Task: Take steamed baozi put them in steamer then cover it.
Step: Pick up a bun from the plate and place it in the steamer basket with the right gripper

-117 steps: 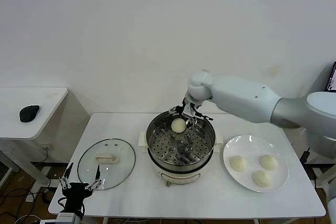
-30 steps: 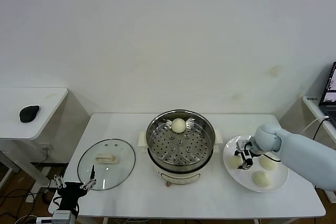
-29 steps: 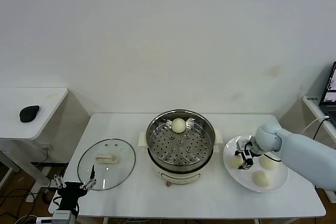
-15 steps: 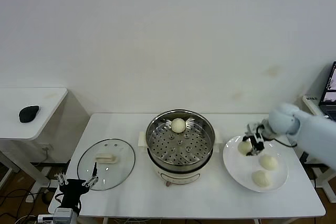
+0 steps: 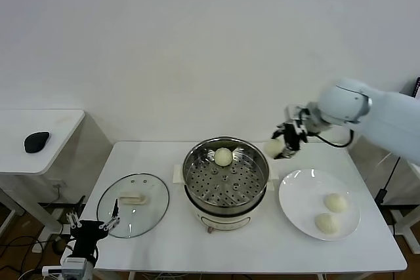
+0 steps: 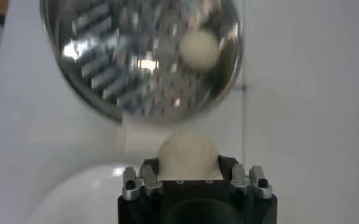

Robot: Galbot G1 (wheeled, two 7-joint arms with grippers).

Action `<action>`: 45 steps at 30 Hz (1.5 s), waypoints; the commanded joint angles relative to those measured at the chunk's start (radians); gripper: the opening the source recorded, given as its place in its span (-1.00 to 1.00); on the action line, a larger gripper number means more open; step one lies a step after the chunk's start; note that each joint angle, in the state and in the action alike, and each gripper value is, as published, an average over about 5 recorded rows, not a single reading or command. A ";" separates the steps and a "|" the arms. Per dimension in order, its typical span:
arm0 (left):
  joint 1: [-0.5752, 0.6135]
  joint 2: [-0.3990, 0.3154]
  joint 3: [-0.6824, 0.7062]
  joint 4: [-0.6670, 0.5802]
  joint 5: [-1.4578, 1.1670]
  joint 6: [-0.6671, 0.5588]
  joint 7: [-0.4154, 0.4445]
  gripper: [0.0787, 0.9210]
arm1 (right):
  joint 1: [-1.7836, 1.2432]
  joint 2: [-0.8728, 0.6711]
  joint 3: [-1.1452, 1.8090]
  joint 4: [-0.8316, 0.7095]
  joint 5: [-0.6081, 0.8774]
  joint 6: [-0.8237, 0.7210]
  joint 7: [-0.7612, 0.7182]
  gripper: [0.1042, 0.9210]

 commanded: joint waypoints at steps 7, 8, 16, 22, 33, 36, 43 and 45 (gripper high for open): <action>0.004 -0.006 -0.010 -0.003 0.003 0.001 0.000 0.77 | -0.062 0.331 -0.032 -0.091 0.147 -0.122 0.116 0.24; 0.004 -0.005 -0.012 -0.003 0.003 0.001 0.000 0.77 | -0.079 0.349 -0.028 -0.109 0.146 -0.131 0.124 0.24; 0.004 -0.010 -0.014 0.004 0.003 -0.002 0.000 0.77 | -0.173 0.470 -0.008 -0.225 0.131 -0.163 0.147 0.24; 0.004 -0.012 -0.016 0.005 0.004 -0.003 -0.001 0.77 | -0.224 0.505 -0.002 -0.280 0.118 -0.177 0.160 0.24; -0.002 -0.013 -0.008 0.011 0.004 -0.005 0.001 0.77 | -0.285 0.521 0.013 -0.339 0.103 -0.171 0.184 0.41; -0.006 -0.013 -0.005 0.011 0.004 -0.004 0.001 0.77 | -0.271 0.503 0.020 -0.324 0.103 -0.172 0.168 0.60; -0.014 -0.009 0.008 0.011 0.006 -0.003 0.001 0.77 | -0.137 0.367 0.045 -0.222 0.098 -0.149 0.035 0.76; -0.018 -0.006 0.013 0.010 0.006 -0.002 0.001 0.77 | -0.083 0.296 0.028 -0.169 0.087 -0.130 -0.015 0.76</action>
